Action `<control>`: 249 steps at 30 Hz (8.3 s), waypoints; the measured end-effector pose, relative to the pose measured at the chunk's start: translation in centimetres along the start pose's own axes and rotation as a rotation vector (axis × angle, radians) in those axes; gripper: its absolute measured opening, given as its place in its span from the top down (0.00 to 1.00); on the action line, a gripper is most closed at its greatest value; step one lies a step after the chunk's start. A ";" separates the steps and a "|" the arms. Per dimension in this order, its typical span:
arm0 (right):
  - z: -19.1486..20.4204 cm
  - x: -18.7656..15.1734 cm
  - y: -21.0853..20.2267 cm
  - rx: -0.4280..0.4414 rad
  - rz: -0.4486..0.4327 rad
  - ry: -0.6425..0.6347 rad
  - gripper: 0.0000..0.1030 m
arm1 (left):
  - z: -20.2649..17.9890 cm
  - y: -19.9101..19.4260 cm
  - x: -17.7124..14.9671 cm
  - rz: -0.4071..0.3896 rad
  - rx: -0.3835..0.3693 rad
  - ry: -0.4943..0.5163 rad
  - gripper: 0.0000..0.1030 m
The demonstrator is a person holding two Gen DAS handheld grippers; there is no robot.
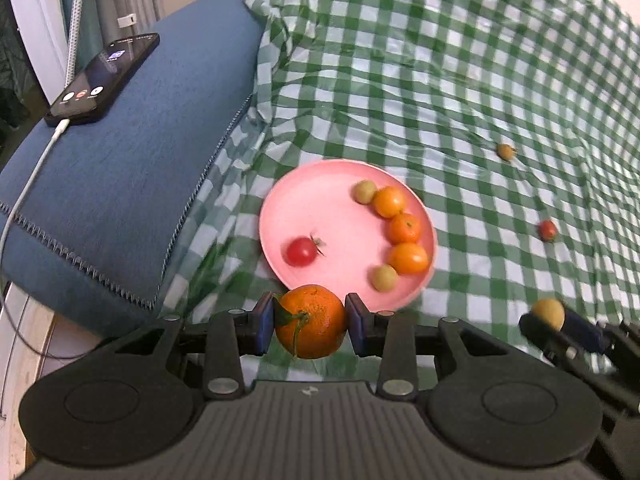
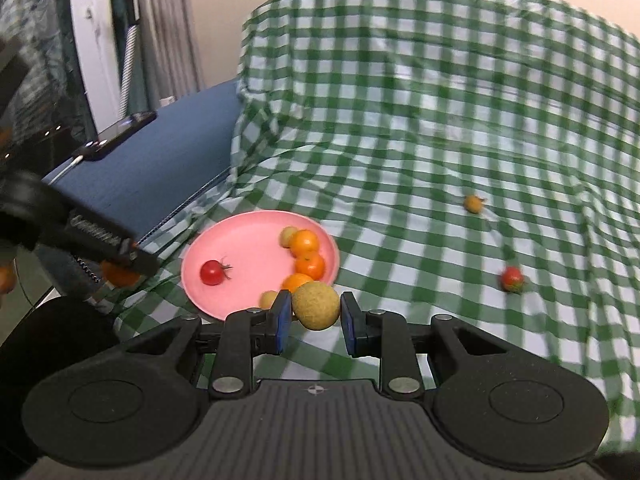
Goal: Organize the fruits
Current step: 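Carry both fruits over the pink plate and open both tools to release them, then lift both tools away from the plate, then grasp the small tangerine with the left tool while the right tool grasps the red cherry tomato, then carry both fruits over the pink plate and open both tools to drop them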
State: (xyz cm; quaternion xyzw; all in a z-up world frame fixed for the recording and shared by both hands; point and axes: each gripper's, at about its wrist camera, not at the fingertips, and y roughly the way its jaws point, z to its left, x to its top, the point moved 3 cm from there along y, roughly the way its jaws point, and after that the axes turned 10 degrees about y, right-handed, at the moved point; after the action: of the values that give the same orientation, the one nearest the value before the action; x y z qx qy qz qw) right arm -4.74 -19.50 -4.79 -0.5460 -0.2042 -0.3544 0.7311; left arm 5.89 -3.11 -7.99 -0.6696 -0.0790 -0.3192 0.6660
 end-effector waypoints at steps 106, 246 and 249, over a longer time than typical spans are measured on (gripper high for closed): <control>-13.1 0.1 6.8 -0.284 -0.048 0.269 0.01 | -4.8 3.8 3.3 0.108 0.185 0.116 0.00; 2.9 2.1 14.7 0.032 0.122 -0.052 0.70 | 2.3 10.7 5.7 0.035 -0.008 -0.038 0.67; 3.0 2.4 15.3 0.046 0.135 -0.072 0.70 | 2.1 11.3 6.1 0.045 -0.021 -0.016 0.62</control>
State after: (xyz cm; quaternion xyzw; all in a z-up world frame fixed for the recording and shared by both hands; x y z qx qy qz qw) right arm 8.39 -15.00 -12.17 -0.5538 -0.2012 -0.2796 0.7580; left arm 17.37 -4.18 -14.04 -0.6806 -0.0658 -0.2998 0.6653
